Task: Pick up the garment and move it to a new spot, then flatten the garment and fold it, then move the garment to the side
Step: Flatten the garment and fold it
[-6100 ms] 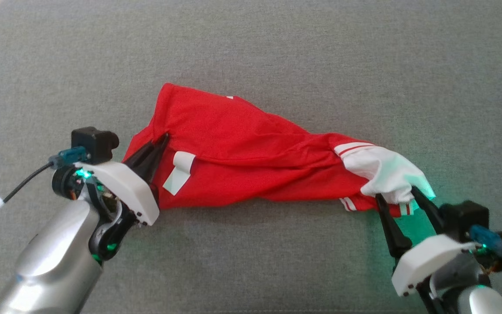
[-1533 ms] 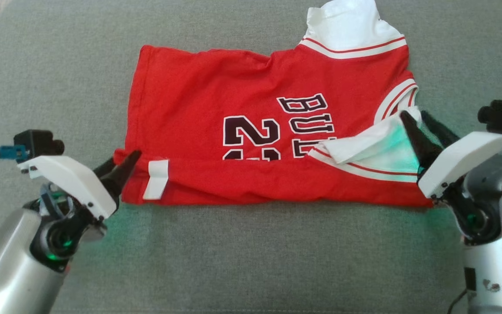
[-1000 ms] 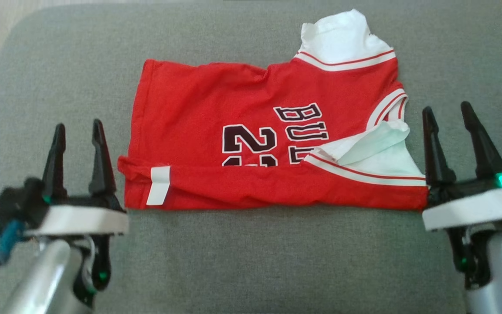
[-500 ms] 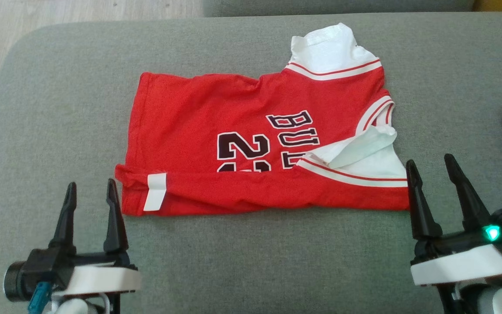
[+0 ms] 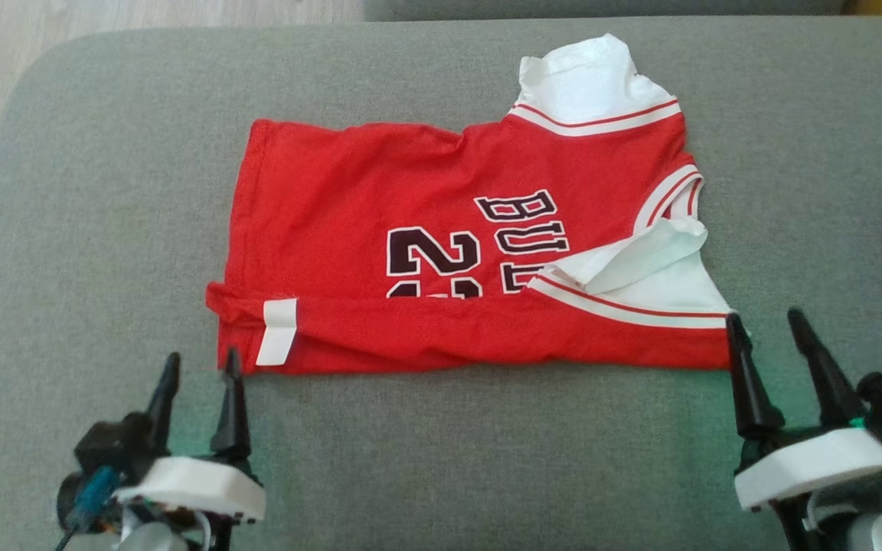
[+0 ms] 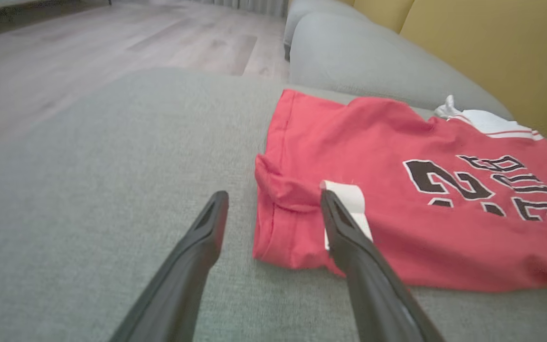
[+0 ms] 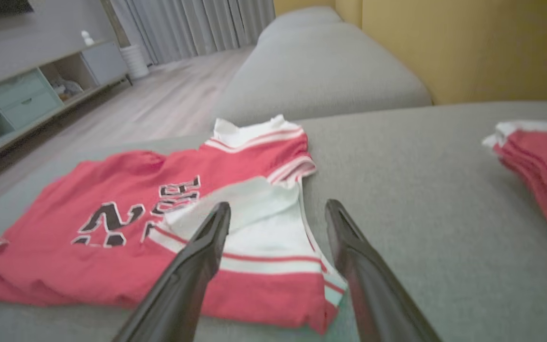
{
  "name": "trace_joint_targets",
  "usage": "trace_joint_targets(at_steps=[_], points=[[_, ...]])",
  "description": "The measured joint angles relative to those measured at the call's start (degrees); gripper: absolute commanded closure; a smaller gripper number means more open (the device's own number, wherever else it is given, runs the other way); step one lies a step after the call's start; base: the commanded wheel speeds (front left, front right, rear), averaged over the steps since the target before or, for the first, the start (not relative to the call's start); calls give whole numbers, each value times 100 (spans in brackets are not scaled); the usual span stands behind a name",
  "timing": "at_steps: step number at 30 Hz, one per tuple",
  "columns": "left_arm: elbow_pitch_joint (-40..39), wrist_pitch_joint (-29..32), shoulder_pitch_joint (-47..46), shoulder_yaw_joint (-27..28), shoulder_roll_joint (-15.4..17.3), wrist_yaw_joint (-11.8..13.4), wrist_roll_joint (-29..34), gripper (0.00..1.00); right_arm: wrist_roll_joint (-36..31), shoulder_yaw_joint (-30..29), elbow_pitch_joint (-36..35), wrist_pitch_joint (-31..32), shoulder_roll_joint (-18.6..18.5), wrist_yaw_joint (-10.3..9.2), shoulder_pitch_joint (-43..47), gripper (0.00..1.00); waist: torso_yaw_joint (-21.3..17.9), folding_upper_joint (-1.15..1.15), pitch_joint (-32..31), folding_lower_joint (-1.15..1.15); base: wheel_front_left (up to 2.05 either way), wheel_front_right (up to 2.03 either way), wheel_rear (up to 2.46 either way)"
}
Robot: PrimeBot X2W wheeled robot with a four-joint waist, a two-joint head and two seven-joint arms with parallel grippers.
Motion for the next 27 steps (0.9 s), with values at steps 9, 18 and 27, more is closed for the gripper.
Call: trace_joint_targets(at_steps=[9, 18, 27], points=[[1321, 757, -843, -197, -199, -713, -526, 0, 354, -104, 1337, 297, -231, 0, -368, 0, 73, 0, 186, 0, 0, 0, 0], [1903, 1597, -1523, -278, -242, -1226, -1007, 62, 853, 192, 1944, 1107, -347, 0, -912, 100, 60, 0, 335, 0, 0, 0, 0], [1194, 1563, -1304, -285, -124, -1199, -1026, 100, 995, 105, 1460, 1210, -314, 0, -918, 100, 92, 0, 238, 1, 0, 0, 0]])
